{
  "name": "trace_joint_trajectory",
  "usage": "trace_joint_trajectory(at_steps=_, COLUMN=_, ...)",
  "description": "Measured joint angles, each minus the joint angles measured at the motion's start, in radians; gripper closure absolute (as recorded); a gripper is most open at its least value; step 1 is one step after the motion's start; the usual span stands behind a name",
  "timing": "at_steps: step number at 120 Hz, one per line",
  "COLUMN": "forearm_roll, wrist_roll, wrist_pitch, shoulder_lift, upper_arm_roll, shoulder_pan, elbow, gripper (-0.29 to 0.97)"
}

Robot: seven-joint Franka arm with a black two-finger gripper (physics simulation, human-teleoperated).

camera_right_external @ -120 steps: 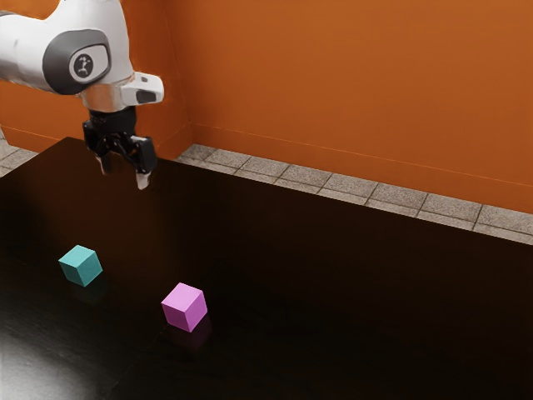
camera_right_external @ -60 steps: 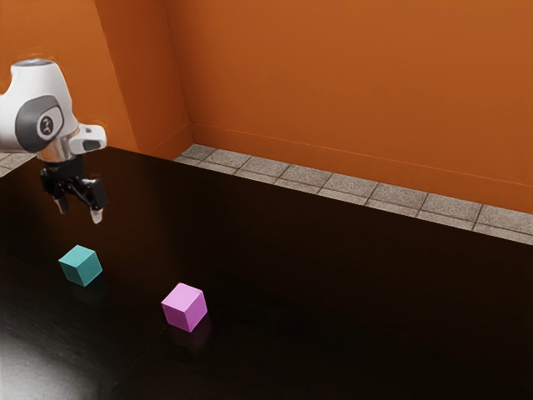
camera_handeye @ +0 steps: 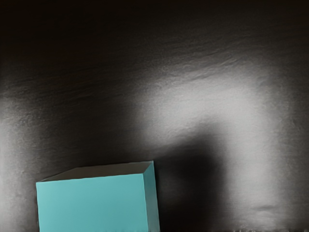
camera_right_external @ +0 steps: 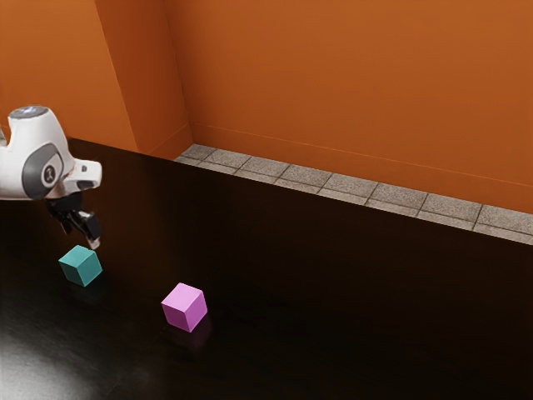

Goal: Pick up the blue block with one arm, and put the blue block on the pink block with one arm

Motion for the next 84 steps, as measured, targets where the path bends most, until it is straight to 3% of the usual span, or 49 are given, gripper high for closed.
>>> trace_joint_trajectory(at_steps=43, forearm_roll=-0.07, wrist_roll=0.131, wrist_pitch=0.057, shoulder_lift=0.026, upper_arm_roll=0.037, shoulder_pan=0.01, elbow=-0.031, gripper=0.0)
trace_joint_trajectory(at_steps=84, forearm_roll=-0.096, wrist_roll=0.213, wrist_pitch=0.091, shoulder_lift=0.061, upper_arm_roll=0.043, shoulder_pan=0.014, elbow=-0.044, gripper=0.0)
